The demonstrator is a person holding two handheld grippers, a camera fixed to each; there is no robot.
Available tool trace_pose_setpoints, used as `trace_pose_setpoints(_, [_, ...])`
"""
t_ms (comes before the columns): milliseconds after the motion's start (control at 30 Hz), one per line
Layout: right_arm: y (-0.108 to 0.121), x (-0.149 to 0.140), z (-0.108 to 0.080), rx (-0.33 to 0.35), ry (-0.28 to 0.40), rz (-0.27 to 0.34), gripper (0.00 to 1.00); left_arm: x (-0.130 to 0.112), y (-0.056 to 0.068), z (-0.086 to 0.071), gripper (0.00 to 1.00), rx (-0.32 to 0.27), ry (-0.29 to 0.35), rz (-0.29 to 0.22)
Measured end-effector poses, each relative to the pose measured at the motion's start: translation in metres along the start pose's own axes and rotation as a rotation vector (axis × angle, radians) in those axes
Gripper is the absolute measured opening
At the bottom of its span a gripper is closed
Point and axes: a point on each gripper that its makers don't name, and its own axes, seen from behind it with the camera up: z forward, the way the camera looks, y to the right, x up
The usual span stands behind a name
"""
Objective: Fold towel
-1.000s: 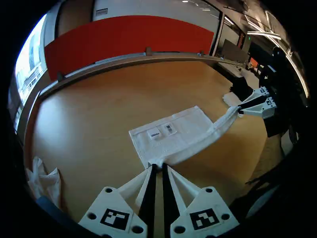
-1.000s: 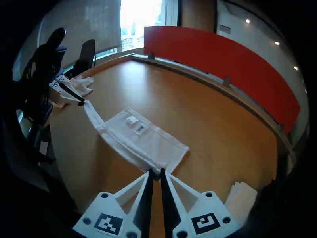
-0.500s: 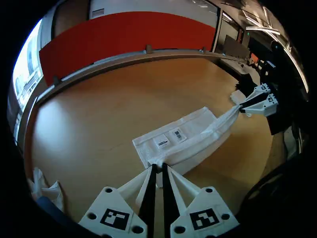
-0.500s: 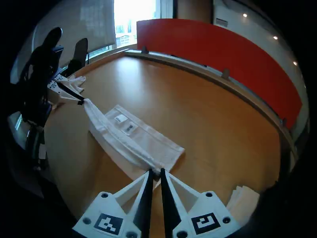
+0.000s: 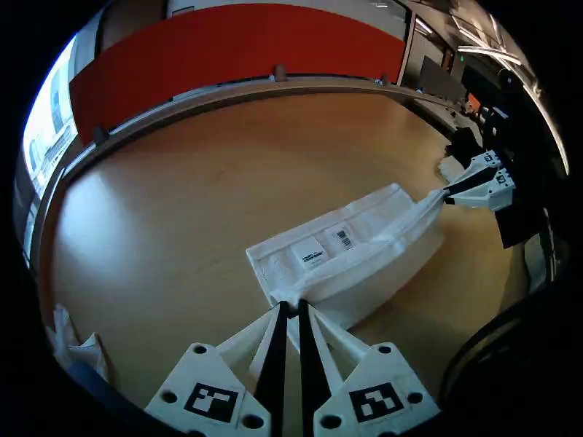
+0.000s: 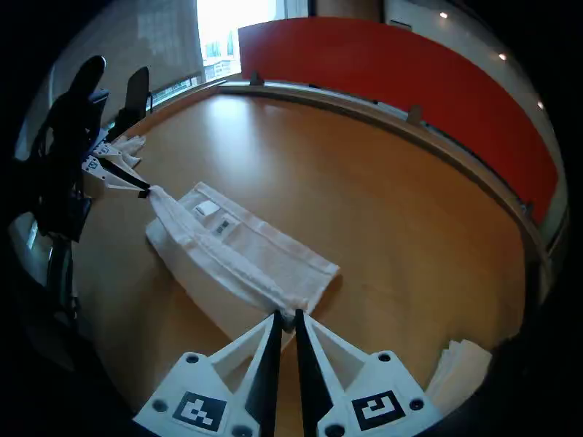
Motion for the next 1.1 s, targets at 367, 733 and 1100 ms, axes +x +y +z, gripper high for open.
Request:
trace_pose_setpoints(367, [0.011, -0.003, 0.027, -0.024, 0.000, 0.059, 0.14, 0.005, -0.011, 0.027, 0.14, 0.044, -0.001, -0.002])
trace_pose_setpoints(733, [0.020, -0.004, 0.041, -0.065, 0.004, 0.041, 0.19, 0.011, -0.017, 0.041, 0.30, 0.083, -0.014, 0.030])
trace_pose_setpoints(1100, [0.032, 0.009, 0.041, -0.093, 0.023, 0.041, 0.33, 0.017, -0.030, 0.041, 0.38, 0.123, -0.010, 0.041])
